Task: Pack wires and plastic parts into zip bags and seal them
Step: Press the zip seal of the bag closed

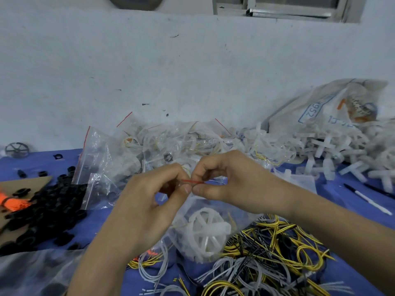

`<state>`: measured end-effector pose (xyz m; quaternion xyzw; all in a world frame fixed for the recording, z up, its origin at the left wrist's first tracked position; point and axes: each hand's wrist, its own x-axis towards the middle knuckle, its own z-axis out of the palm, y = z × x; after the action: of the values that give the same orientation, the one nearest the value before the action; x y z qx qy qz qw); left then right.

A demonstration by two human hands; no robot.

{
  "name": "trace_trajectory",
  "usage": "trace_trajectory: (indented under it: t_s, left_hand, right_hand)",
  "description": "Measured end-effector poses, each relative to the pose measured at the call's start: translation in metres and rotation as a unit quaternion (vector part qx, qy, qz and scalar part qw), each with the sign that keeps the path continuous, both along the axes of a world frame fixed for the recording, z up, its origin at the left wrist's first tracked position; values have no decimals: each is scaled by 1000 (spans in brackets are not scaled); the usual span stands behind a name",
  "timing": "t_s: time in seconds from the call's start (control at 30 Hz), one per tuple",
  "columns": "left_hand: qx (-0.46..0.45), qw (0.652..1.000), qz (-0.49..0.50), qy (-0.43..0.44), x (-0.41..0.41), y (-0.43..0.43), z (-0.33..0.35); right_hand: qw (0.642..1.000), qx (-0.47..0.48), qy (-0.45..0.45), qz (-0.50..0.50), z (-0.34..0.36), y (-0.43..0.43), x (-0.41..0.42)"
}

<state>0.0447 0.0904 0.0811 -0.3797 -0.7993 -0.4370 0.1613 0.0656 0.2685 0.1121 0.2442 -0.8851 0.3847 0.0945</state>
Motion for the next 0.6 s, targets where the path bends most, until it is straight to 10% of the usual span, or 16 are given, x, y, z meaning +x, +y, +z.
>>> trace_trajectory:
  t_s: [0.6]
  left_hand:
    - [36, 999, -17, 19, -6, 2, -2]
  right_hand:
    - [998, -25, -50, 2, 2, 15, -2]
